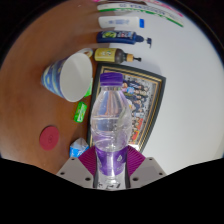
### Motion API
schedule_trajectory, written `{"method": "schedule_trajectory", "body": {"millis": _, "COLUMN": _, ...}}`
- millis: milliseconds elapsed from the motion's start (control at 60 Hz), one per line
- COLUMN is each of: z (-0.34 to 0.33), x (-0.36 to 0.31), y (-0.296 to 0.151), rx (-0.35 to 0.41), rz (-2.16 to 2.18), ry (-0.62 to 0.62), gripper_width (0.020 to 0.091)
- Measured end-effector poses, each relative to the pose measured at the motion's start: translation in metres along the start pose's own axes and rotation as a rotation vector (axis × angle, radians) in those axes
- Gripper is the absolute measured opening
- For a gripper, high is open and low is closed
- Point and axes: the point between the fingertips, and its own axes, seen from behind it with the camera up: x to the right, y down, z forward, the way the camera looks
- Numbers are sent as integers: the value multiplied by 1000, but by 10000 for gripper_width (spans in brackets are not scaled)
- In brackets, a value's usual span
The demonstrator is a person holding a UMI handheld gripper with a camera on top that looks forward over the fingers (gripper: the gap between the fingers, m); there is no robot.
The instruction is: Pour water
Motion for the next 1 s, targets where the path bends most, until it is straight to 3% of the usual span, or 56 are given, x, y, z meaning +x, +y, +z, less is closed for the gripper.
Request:
{"method": "schedule_trajectory", "body": {"millis": 400, "z": -20, "x": -4, "y": 18, "rx": 62, "rz": 1272, "ry": -212, "gripper_width": 358}}
{"method": "schedule_trajectory", "body": {"millis": 500, "z": -11, "x": -28, "y": 18, "rx": 117, "rz": 1525, "ry": -293, "gripper_width": 359}}
{"method": "schedule_trajectory", "body": {"millis": 667, "z": 8, "x": -69, "y": 8, "rx": 193, "rz": 1635, "ry": -340, "gripper_width": 359}}
{"method": "schedule_trajectory", "body": {"millis": 933, "z": 29, "x": -125, "y": -7, "rx": 212, "rz": 1751, "ry": -397, "gripper_width": 375}}
{"method": "schedule_trajectory", "body": {"millis": 1000, "z": 27, "x": -120, "y": -7, "rx": 246, "rz": 1771, "ry": -353, "gripper_width": 395}}
